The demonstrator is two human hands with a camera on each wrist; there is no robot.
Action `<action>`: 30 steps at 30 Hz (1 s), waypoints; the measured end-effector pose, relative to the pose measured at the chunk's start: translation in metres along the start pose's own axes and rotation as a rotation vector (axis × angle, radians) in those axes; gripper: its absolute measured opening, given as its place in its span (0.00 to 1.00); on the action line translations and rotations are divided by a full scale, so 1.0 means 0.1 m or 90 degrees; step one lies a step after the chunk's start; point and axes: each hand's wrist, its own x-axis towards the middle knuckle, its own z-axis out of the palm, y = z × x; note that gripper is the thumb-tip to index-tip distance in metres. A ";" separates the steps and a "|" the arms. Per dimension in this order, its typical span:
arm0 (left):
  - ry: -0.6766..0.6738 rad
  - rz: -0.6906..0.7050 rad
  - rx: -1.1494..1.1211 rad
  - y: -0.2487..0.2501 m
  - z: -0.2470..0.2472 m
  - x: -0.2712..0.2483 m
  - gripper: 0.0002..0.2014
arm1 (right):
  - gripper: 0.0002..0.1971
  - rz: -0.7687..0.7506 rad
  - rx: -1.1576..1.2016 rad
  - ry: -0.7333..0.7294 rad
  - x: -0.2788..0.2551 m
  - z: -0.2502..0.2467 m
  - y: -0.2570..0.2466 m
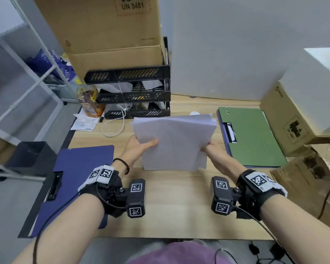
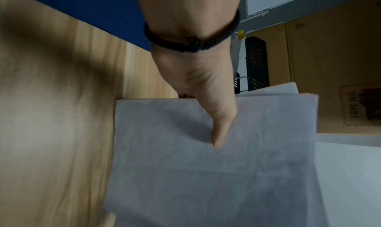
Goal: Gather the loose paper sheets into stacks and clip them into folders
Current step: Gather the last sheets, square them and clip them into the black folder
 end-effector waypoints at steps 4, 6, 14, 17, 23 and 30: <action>0.005 0.046 -0.046 0.25 0.14 0.05 0.09 | 0.20 -0.030 0.022 0.014 0.16 -0.07 -0.19; 0.012 0.061 -0.063 0.29 0.17 0.09 0.10 | 0.23 -0.033 0.047 0.030 0.26 -0.12 -0.24; 0.028 -0.029 0.043 -0.19 0.22 0.01 0.21 | 0.21 0.079 0.002 -0.026 0.28 -0.17 0.38; 0.066 -0.044 0.055 -0.13 0.29 0.05 0.23 | 0.17 0.053 0.028 -0.040 0.33 -0.15 0.27; 0.125 -0.051 -0.072 0.00 0.25 0.25 0.18 | 0.16 -0.021 0.067 -0.004 0.53 -0.21 -0.04; 0.018 -0.106 0.044 -0.23 0.24 0.17 0.20 | 0.09 0.013 -0.005 -0.153 0.46 -0.33 0.25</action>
